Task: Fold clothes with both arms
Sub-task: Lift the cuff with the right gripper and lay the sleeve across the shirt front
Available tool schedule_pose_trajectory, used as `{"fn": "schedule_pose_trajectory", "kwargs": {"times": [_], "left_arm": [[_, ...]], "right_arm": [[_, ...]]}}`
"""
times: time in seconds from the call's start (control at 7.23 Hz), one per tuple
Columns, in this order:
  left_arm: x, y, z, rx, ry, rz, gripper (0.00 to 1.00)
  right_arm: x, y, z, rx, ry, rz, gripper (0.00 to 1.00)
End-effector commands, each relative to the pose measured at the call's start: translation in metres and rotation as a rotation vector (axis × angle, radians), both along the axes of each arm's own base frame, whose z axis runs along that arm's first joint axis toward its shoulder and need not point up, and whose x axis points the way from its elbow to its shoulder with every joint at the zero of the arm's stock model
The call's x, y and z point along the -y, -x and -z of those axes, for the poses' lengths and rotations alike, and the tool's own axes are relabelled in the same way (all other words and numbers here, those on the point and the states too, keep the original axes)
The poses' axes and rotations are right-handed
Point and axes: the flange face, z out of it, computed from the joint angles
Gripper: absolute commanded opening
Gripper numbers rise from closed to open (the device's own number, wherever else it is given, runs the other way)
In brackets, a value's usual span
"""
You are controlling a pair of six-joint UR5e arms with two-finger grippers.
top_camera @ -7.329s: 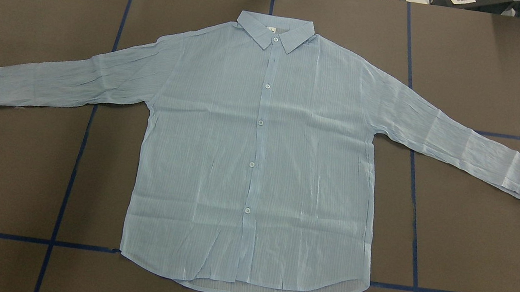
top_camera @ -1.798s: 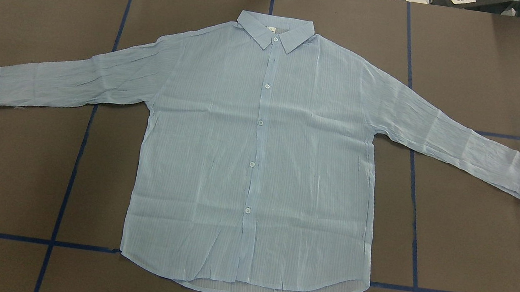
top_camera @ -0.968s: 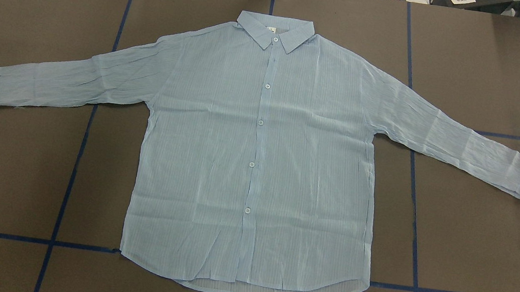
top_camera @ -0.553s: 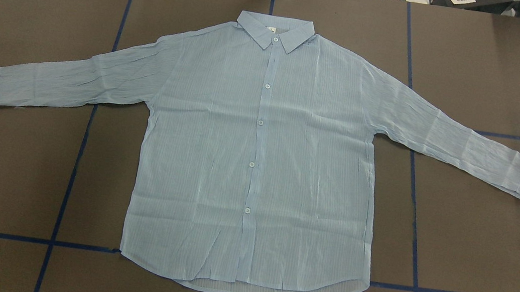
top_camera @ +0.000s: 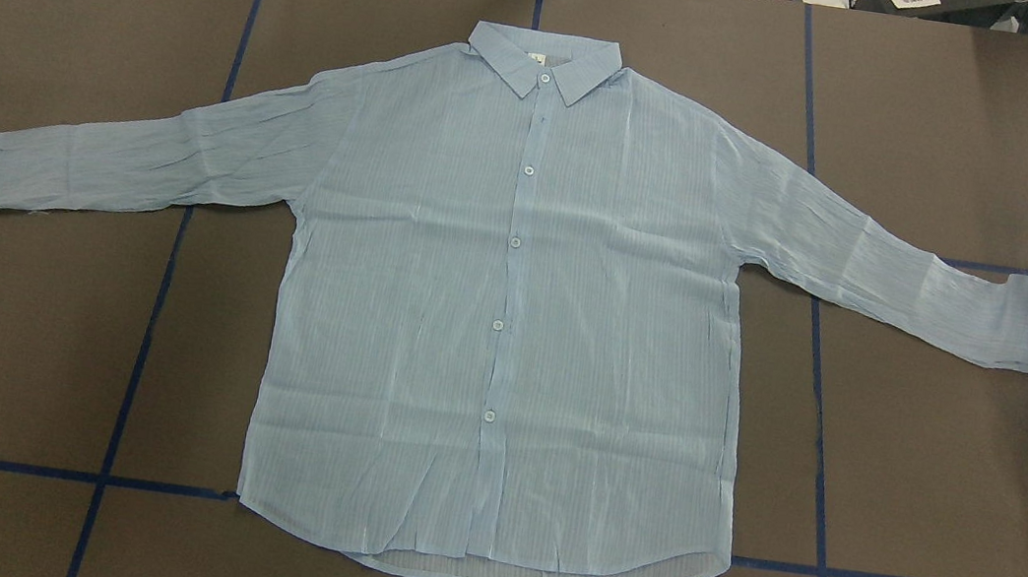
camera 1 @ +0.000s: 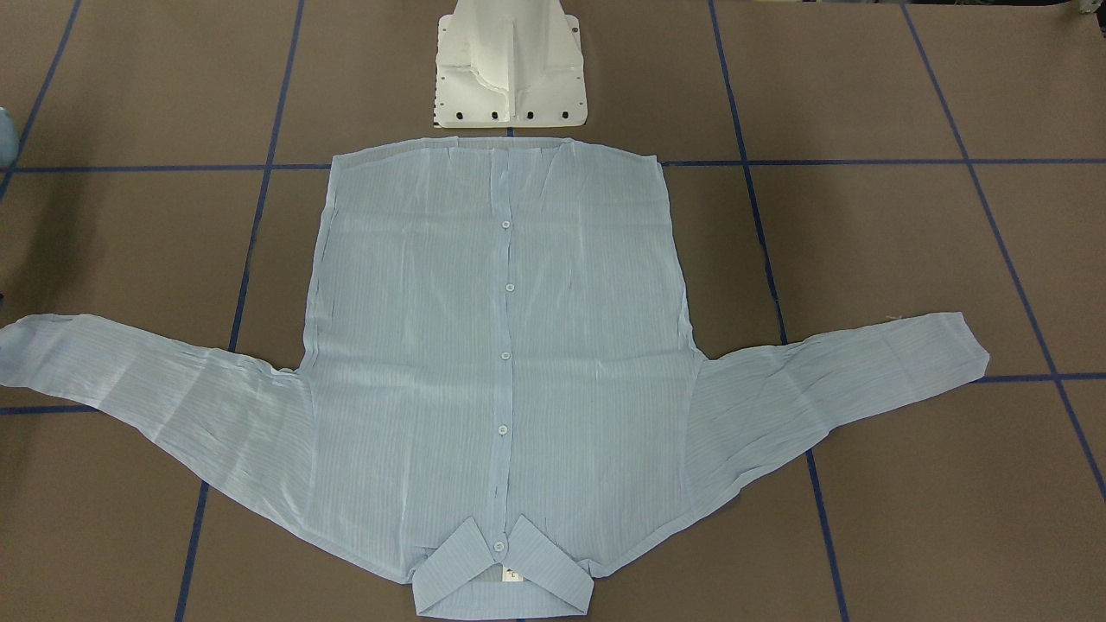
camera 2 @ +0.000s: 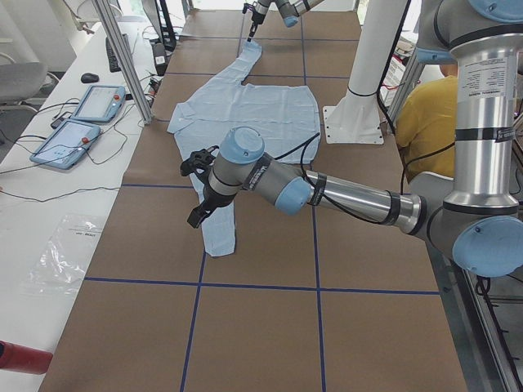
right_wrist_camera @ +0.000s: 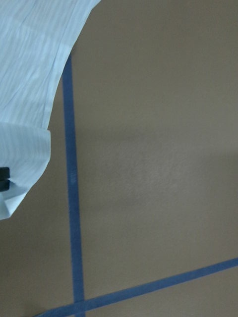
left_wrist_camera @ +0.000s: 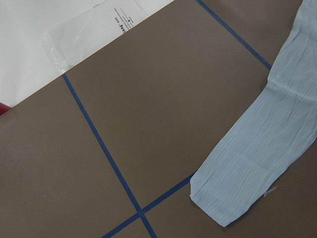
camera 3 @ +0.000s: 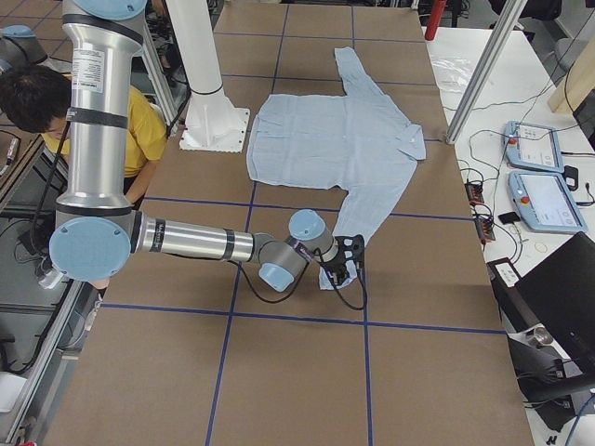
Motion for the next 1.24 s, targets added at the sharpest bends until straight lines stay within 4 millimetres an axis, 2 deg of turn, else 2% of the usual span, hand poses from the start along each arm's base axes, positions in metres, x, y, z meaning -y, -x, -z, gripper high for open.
{"fn": "schedule_pose_trajectory", "kwargs": {"times": [0.0, 0.14, 0.28, 0.41, 0.69, 0.83, 0.97, 1.11], "left_arm": [[0.000, 0.000, -0.001, 0.000, 0.002, 0.000, 1.00], [0.000, 0.000, 0.000, 0.000, 0.000, 0.000, 1.00], [0.000, 0.000, -0.001, 0.000, 0.002, 0.000, 1.00], [0.000, 0.000, -0.001, 0.000, 0.002, 0.000, 1.00], [0.001, 0.000, -0.001, 0.000, 0.002, 0.000, 1.00], [0.001, 0.000, -0.001, -0.001, 0.003, 0.001, 1.00], [0.001, 0.000, -0.001, -0.001, 0.003, 0.001, 1.00], [0.001, 0.000, -0.001, -0.001, 0.003, 0.001, 1.00]], "right_arm": [[0.010, -0.008, 0.105, 0.032, -0.025, -0.039, 0.00], [0.014, -0.006, 0.180, 0.086, 0.023, -0.110, 0.00], [0.028, 0.013, 0.247, 0.135, 0.044, -0.153, 0.00], [0.043, 0.069, 0.302, 0.164, 0.055, -0.180, 0.00], [0.044, 0.222, 0.421, 0.141, 0.087, -0.296, 0.00], [0.032, 0.270, 0.444, 0.159, 0.081, -0.311, 0.00], [0.018, 0.297, 0.459, 0.178, 0.010, -0.326, 0.00], [0.010, 0.340, 0.466, 0.232, -0.070, -0.346, 0.00]]}}
